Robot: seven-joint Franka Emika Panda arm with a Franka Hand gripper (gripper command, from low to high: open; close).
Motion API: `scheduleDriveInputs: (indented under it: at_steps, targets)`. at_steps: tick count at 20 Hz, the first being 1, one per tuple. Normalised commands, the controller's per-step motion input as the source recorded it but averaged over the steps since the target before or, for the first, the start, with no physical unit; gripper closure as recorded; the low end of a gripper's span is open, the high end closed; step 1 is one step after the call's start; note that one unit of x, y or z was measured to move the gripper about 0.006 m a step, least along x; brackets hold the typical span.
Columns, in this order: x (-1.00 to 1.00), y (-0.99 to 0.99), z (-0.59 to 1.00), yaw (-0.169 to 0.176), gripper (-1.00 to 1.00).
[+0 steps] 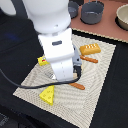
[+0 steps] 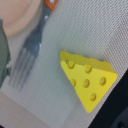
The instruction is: Interact with the objects in diverse but meaningful ways.
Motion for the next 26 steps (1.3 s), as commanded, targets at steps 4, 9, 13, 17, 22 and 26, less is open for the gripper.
scheduleDriveInputs:
  at_steps: [4,9,13,17,22,26]
  targets:
    - [0.21,-0.45,0.0,0.141,-1.0]
    - [0.2,-0.4,-0.05,0.065,-1.0]
    - [0.07,-0.31,-0.17,0.043,-1.0]
    - [0.05,-0.14,-0.15,0.089,-1.0]
    - [0.11,-0.03,-0.07,0.132,-1.0]
    - [0.28,-0.02,0.0,0.08,-1.0]
